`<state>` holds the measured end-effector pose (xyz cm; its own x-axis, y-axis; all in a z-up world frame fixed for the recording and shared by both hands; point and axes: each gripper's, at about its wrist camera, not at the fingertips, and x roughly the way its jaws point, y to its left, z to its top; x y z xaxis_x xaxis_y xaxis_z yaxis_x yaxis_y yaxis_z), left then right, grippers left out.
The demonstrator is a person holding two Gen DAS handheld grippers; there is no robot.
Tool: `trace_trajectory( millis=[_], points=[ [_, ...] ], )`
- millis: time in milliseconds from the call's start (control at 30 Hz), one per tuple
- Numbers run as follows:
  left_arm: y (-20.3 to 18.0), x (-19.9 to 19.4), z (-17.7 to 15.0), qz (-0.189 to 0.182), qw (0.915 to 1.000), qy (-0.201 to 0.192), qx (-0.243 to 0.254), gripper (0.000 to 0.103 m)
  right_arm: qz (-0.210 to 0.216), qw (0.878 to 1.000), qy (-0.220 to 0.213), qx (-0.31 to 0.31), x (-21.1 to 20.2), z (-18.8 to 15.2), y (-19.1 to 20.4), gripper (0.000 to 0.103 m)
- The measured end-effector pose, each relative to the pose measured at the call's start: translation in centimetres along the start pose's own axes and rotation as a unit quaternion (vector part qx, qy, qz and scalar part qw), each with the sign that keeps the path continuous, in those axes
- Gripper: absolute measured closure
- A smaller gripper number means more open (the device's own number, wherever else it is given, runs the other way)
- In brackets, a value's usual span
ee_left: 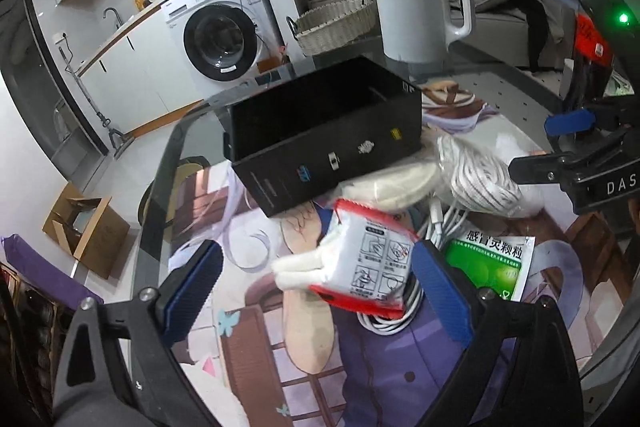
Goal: Organize soft objects
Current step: 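Lower the left tool to the red-white packet while the right tool lowers to the white foam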
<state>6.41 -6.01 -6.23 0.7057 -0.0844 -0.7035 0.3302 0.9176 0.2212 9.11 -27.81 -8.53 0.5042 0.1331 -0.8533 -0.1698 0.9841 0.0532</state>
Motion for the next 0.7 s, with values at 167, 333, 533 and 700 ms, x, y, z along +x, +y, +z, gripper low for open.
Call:
trace_trajectory(
  millis=[167,333,533,700],
  points=[
    [-0.2,1.0,-0.1,-0.013,0.9999,0.007,-0.005,0.007,-0.013,1.0,0.015,-0.016,1.1,-0.2,0.0,0.021],
    [-0.7,1.6,-0.1,-0.01,0.9998,0.016,0.004,0.007,-0.004,1.0,0.029,-0.011,2.1,-0.4,-0.3,0.03],
    [-0.9,1.7,-0.2,-0.03,0.9992,0.027,0.001,0.013,-0.012,0.998,0.021,-0.051,2.2,-0.8,1.5,0.033],
    [-0.5,2.5,-0.4,-0.062,0.9966,0.052,-0.012,0.057,0.004,0.997,0.038,-0.07,2.8,-1.4,2.7,0.035]
  ],
)
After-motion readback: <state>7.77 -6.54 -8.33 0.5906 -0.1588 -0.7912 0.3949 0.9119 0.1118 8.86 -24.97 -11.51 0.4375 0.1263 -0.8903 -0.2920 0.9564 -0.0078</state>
